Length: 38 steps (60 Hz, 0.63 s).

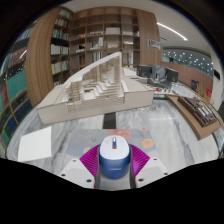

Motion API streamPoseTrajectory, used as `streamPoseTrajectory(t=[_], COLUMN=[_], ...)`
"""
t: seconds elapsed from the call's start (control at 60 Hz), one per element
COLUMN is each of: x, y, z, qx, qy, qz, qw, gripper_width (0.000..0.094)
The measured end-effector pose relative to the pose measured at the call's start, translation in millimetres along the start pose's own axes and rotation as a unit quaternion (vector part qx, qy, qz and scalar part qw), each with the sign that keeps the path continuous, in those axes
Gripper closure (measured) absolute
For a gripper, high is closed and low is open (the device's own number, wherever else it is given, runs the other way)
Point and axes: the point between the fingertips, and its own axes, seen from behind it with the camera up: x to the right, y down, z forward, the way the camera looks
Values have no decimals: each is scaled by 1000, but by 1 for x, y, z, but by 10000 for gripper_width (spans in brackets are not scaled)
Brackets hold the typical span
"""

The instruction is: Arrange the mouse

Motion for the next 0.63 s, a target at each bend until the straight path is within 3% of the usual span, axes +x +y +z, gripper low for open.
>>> streamPoseTrajectory(t=[0.067, 0.083, 0.133, 0.217, 0.25, 0.267, 0.317, 0.333, 0.35, 0.367, 0.517, 0.533, 0.55, 0.633], x=[-3, -5, -6, -6, -5, -3, 1, 1, 3, 2, 20, 24, 29, 59], y=[18, 24, 18, 20, 23, 24, 28, 28, 27, 26, 27, 29, 31, 43], z=[11, 12, 14, 16, 16, 15, 8, 5, 1, -2, -52, -58, -65, -94], qx=[-19, -26, -5, -18, -29, -35, -53, -58, -59, -56, -46, -46, -45, -37], qy=[5, 4, 2, -7, -9, -8, -12, -17, -21, -28, -61, -63, -65, -67], qz=[-21, -23, -24, -20, -13, -10, -4, -4, -5, -6, -18, -19, -20, -20], qw=[1000, 999, 1000, 1000, 999, 999, 998, 998, 998, 998, 997, 997, 997, 997], gripper_width=[533, 490, 463, 387, 316, 208, 53, 100, 46, 89, 94, 54, 93, 90])
